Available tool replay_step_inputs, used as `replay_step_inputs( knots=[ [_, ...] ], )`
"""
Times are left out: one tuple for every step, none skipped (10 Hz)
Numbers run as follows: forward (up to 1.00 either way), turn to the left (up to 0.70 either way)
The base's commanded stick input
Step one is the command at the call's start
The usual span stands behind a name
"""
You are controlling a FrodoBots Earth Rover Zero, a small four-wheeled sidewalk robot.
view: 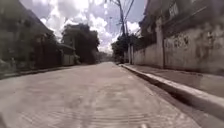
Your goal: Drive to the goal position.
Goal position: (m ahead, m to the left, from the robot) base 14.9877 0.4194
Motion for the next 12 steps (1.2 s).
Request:
replay_step_inputs(
  knots=[
    [1.0, 0.0],
    [1.0, 0.0],
    [1.0, 0.0],
    [1.0, 0.0],
    [1.0, 0.0],
    [1.0, 0.0],
    [1.0, 0.0],
    [1.0, 0.0],
    [1.0, 0.0],
    [1.0, 0.0],
    [1.0, 0.0],
    [1.0, 0.0]
  ],
)
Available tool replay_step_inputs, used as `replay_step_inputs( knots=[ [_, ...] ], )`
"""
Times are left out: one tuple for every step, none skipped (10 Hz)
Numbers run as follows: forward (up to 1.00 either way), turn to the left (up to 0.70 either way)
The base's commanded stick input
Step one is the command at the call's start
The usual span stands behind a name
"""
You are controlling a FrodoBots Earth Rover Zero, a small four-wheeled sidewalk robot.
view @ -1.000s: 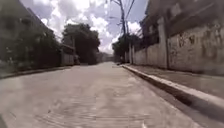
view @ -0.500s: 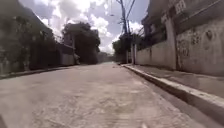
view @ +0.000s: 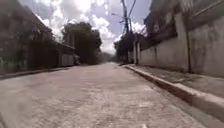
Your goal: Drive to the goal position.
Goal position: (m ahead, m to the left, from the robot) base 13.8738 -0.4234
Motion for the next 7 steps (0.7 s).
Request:
replay_step_inputs(
  knots=[
    [1.0, 0.0],
    [1.0, -0.01],
    [1.0, -0.03],
    [1.0, -0.14],
    [1.0, -0.37],
    [1.0, -0.24],
    [1.0, -0.11]
  ],
)
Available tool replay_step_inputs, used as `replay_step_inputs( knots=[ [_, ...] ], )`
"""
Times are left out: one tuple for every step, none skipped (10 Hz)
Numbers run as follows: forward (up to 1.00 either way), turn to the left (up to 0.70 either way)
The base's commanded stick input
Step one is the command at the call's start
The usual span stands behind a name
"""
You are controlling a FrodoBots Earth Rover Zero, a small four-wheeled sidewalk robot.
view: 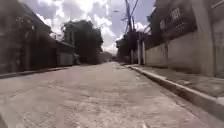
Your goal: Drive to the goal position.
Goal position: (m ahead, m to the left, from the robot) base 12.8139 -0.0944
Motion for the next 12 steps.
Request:
replay_step_inputs(
  knots=[
    [1.0, -0.04],
    [1.0, 0.0],
    [1.0, 0.0],
    [1.0, 0.0],
    [1.0, 0.0],
    [1.0, 0.0],
    [1.0, 0.0],
    [1.0, 0.0],
    [1.0, 0.0],
    [1.0, 0.0],
    [1.0, 0.0],
    [1.0, 0.0]
  ],
)
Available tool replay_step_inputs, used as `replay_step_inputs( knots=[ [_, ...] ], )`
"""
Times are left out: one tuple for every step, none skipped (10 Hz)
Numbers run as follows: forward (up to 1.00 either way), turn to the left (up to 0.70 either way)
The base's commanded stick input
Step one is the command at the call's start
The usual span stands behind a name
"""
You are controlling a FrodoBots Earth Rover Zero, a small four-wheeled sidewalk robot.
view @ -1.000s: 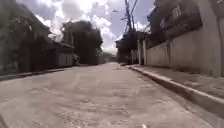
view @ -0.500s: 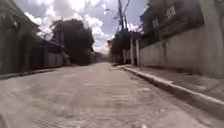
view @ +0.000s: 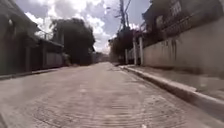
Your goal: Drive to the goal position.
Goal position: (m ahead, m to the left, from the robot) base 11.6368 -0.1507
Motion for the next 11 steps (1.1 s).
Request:
replay_step_inputs(
  knots=[
    [1.0, 0.0],
    [1.0, 0.0],
    [1.0, 0.0],
    [1.0, 0.0],
    [1.0, 0.0],
    [1.0, 0.0],
    [1.0, 0.0],
    [1.0, 0.0],
    [1.0, 0.0],
    [1.0, 0.0],
    [1.0, 0.0]
  ],
)
